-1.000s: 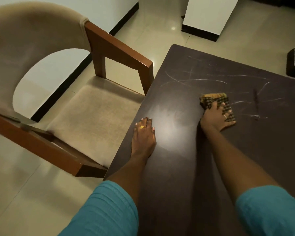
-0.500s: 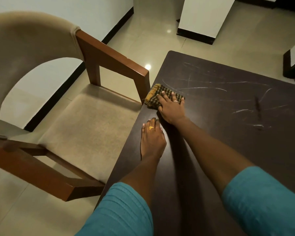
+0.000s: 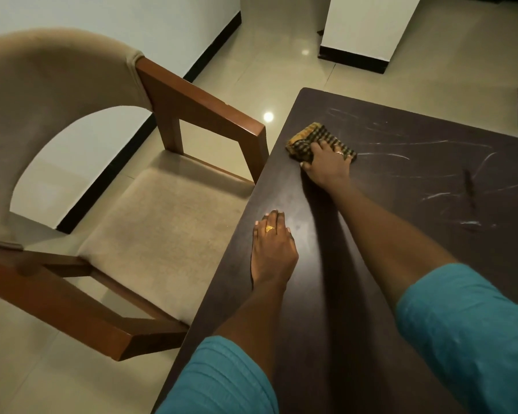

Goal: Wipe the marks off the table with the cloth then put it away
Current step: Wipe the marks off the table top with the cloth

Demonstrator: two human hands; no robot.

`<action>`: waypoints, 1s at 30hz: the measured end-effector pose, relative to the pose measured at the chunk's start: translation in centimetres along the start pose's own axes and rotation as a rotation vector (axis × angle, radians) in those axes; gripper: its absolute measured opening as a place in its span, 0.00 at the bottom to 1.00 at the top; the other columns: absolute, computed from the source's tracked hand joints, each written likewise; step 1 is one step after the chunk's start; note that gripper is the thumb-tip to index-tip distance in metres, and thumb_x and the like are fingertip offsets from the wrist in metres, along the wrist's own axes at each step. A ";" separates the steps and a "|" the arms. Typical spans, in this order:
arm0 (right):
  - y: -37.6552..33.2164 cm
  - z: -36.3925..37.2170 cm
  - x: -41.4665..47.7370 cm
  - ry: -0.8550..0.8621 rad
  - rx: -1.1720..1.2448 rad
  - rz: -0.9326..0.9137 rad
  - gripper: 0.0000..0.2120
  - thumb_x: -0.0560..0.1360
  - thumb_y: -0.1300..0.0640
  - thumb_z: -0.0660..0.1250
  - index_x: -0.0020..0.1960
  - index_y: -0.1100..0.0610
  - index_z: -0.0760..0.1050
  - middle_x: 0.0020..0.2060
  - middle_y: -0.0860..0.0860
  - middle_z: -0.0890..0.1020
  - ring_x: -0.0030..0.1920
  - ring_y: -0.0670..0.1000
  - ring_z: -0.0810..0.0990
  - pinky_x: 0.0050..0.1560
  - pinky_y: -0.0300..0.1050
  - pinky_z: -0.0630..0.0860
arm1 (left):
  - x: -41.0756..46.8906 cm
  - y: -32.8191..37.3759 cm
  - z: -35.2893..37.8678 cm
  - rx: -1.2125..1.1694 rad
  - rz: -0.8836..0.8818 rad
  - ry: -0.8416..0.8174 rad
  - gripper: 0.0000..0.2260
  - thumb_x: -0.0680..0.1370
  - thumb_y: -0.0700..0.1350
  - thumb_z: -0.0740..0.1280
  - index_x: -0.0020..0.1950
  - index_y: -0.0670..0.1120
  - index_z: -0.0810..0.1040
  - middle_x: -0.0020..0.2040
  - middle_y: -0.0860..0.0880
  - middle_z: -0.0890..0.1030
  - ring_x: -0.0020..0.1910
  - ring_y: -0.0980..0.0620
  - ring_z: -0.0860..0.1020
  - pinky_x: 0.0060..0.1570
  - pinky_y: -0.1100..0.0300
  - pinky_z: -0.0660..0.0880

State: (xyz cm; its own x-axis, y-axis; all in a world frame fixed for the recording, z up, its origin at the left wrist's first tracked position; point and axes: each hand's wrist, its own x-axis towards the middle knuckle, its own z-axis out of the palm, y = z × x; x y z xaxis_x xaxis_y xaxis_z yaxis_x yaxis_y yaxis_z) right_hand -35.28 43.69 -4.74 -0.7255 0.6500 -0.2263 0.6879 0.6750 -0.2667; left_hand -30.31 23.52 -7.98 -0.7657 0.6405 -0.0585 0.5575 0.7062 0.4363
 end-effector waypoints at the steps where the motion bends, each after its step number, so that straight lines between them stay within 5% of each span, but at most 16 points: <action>1: -0.1 0.3 -0.7 0.001 -0.014 -0.049 0.25 0.78 0.48 0.60 0.73 0.54 0.62 0.75 0.54 0.61 0.75 0.62 0.56 0.71 0.70 0.51 | 0.0 0.0 0.0 0.004 -0.002 -0.004 0.21 0.81 0.45 0.50 0.74 0.43 0.58 0.75 0.44 0.62 0.75 0.47 0.57 0.73 0.55 0.46; 7: -1.5 2.7 -5.7 -0.033 -0.121 -0.442 0.25 0.79 0.47 0.56 0.74 0.52 0.62 0.74 0.52 0.63 0.74 0.57 0.58 0.74 0.62 0.52 | 0.0 0.3 0.1 0.001 -0.011 0.034 0.20 0.81 0.43 0.52 0.73 0.43 0.60 0.73 0.43 0.66 0.74 0.47 0.61 0.73 0.55 0.49; 12: -0.8 2.5 -4.5 -0.015 -0.123 -0.510 0.23 0.80 0.49 0.55 0.74 0.51 0.62 0.72 0.53 0.65 0.72 0.55 0.62 0.73 0.55 0.55 | 0.1 0.7 -0.5 0.067 -0.008 -0.014 0.21 0.80 0.44 0.52 0.74 0.42 0.58 0.74 0.42 0.64 0.74 0.45 0.60 0.74 0.52 0.48; 20: -1.6 1.1 -1.1 0.016 0.054 -0.331 0.22 0.79 0.54 0.60 0.73 0.55 0.64 0.68 0.56 0.71 0.68 0.56 0.69 0.71 0.53 0.62 | 4.1 1.5 -2.4 0.263 0.055 -0.063 0.16 0.80 0.47 0.53 0.65 0.44 0.66 0.65 0.42 0.70 0.67 0.43 0.67 0.73 0.45 0.52; 30: -1.1 -0.4 3.3 0.119 0.015 -0.137 0.21 0.81 0.53 0.57 0.72 0.58 0.65 0.67 0.60 0.72 0.68 0.61 0.69 0.68 0.58 0.65 | 5.6 0.7 -0.1 0.124 0.070 -0.039 0.22 0.81 0.49 0.50 0.75 0.47 0.54 0.77 0.45 0.55 0.77 0.46 0.51 0.74 0.52 0.43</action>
State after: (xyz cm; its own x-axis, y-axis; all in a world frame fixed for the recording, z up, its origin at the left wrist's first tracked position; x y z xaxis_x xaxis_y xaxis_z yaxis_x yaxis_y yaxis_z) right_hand -38.37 45.23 -4.83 -0.8041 0.5897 -0.0746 0.5819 0.7553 -0.3015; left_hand -34.24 27.63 -7.92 -0.7121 0.6988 -0.0679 0.6460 0.6899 0.3267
